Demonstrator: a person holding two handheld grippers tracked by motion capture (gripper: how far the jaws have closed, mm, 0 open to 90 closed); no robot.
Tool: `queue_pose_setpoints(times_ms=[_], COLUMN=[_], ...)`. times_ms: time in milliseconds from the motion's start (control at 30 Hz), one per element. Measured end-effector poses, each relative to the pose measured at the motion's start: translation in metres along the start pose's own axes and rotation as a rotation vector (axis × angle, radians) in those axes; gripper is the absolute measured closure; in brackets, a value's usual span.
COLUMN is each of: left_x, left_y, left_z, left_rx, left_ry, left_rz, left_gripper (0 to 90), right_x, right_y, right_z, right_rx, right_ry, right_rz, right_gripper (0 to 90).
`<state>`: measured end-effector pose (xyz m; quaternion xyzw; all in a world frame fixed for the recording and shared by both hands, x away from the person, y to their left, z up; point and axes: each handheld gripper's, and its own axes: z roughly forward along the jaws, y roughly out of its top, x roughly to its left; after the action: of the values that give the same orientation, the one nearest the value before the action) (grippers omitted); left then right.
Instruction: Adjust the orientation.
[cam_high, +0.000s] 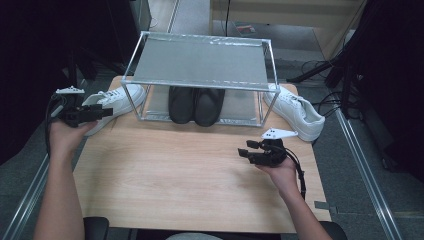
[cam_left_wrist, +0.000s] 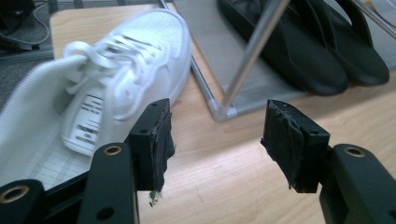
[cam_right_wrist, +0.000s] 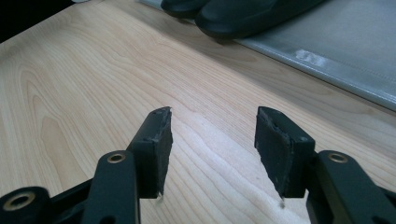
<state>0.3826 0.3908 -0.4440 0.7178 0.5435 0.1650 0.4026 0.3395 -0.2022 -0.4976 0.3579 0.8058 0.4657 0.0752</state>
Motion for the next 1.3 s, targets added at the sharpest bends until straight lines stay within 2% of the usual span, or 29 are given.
queue_pose_setpoints(times_ms=[200,267,433,533,667,767,867,1100,1200,1300], left_x=[0.014,0.02,0.03,0.037,0.042,0.044,0.044,0.041,0.04,0.038], left_y=[0.005,0.005,0.004,0.002,0.0,0.0,0.0,0.0,0.001,0.001], left_z=[-0.002,-0.001,0.01,0.016,0.025,0.031,0.037,0.049,0.054,0.057], left_rx=[-0.011,-0.011,0.008,0.002,-0.001,0.012,0.03,0.046,0.067,0.086], left_ry=[0.057,0.063,0.1,0.086,0.067,0.047,0.054,0.089,0.132,0.139], left_rz=[-0.009,-0.017,-0.019,-0.042,-0.05,-0.059,-0.041,0.021,0.055,0.066], left_gripper=[43.2,43.5,43.8,44.6,46.1,51.8,56.0,59.7,65.0,67.4], right_x=[-0.002,-0.002,-0.002,-0.003,-0.003,-0.003,-0.002,-0.003,-0.002,-0.002], right_y=[-0.005,-0.007,-0.011,-0.013,-0.014,-0.015,-0.016,-0.016,-0.017,-0.017], right_z=[-0.008,-0.01,-0.013,-0.015,-0.015,-0.015,-0.015,-0.013,-0.012,-0.011], right_rx=[-0.001,-0.003,0.0,0.002,0.004,0.004,0.01,0.015,0.019,0.022], right_ry=[-0.022,-0.028,-0.039,-0.049,-0.051,-0.054,-0.054,-0.055,-0.056,-0.056], right_rz=[0.014,0.015,0.027,0.025,0.031,0.025,0.031,0.028,0.028,0.028], right_gripper=[47.7,47.6,47.6,47.6,47.7,47.7,47.6,47.7,47.6,47.3])
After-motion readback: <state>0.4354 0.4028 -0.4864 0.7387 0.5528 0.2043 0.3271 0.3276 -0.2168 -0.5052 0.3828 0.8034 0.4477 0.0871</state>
